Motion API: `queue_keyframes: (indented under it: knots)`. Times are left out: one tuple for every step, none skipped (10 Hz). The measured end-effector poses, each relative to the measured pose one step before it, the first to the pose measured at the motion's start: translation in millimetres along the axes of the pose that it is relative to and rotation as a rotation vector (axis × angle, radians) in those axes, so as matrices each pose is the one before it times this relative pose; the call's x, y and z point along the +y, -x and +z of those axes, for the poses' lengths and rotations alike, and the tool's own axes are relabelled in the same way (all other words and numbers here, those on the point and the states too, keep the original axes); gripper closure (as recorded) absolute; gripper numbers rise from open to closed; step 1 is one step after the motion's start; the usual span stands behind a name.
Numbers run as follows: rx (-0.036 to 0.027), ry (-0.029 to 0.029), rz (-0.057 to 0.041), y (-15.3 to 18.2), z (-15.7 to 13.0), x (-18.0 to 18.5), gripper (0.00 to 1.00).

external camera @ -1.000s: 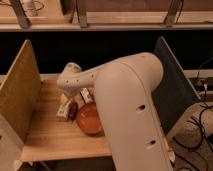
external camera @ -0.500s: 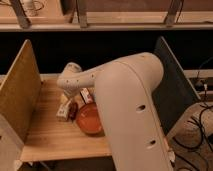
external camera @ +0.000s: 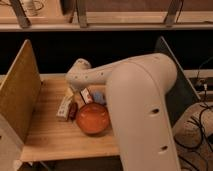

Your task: Place the ceramic cup in the ceramic bowl

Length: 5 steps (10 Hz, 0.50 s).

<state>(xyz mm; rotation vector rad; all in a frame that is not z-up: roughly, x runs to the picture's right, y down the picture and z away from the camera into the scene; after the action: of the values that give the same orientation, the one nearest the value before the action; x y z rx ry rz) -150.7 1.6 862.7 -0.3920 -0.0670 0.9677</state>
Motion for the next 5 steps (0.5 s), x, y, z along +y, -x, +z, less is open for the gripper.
queue_keyframes:
  knots:
    - [-0.02419, -0.00770, 0.03711, -1.60, -10.16, -15.42, 0.20]
    - [-0.02614, -0.01108, 0.04432, -4.10, -12.57, -18.77, 0.20]
    - [-0.03048, -0.01405, 0.05379, -5.95, -17.04, -21.76, 0.20]
    - [-0.01842, -0.01252, 0.03777, -6.41, -14.20, -15.05, 0.20]
    - [-0.00915, -0.00907, 0.02520, -5.88, -10.77, -8.94, 0.20]
